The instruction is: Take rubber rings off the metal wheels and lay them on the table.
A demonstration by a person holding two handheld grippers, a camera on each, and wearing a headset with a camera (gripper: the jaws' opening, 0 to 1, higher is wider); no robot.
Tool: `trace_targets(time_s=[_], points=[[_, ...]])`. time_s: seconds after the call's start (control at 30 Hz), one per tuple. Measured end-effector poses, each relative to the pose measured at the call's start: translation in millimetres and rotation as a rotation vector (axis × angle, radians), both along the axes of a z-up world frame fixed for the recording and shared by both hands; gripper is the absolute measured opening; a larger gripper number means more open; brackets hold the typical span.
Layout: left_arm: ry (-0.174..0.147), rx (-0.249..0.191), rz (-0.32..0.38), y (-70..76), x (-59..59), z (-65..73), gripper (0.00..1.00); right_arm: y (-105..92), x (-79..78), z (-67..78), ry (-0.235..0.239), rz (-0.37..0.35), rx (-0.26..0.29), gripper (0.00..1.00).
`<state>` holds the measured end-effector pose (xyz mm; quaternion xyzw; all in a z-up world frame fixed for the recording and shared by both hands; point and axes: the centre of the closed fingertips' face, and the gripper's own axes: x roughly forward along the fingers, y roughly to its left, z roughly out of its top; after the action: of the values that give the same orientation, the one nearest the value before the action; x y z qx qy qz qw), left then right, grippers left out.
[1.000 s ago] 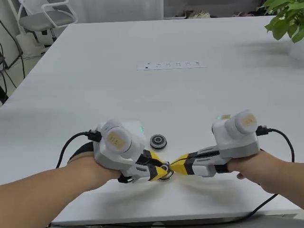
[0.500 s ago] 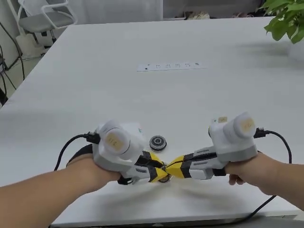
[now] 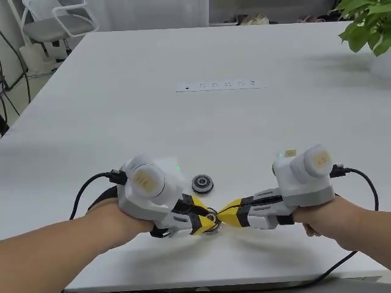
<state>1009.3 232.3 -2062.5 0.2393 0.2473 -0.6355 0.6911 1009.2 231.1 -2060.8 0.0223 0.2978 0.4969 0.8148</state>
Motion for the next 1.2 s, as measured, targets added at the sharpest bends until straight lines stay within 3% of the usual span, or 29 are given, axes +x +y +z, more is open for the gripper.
trace_targets(time_s=[0.1,0.37,0.6,0.67,1.07,1.2], points=[[0.013,0.002,-0.005,-0.1,-1.4,0.1,0.09,0.3,-0.1,0.7,-0.001,0.003,0.002,0.00],[0.005,0.004,-0.020,0.4,-3.4,6.5,0.14,-2.1,2.8,4.2,-0.010,-0.010,0.012,0.00],[0.013,-0.010,-0.017,4.1,-5.1,20.3,0.25,-3.3,4.3,5.7,-0.013,-0.015,0.017,0.00],[0.004,-0.012,-0.016,6.4,-4.9,25.4,0.27,-3.3,3.9,6.3,-0.013,-0.015,0.018,0.00],[0.023,-0.059,0.017,23.3,-11.3,60.6,0.46,-5.3,6.2,10.6,-0.018,-0.028,0.032,0.00],[-0.002,-0.072,0.051,36.5,-9.7,75.8,0.51,-6.5,6.1,11.5,-0.022,-0.029,0.029,0.00]])
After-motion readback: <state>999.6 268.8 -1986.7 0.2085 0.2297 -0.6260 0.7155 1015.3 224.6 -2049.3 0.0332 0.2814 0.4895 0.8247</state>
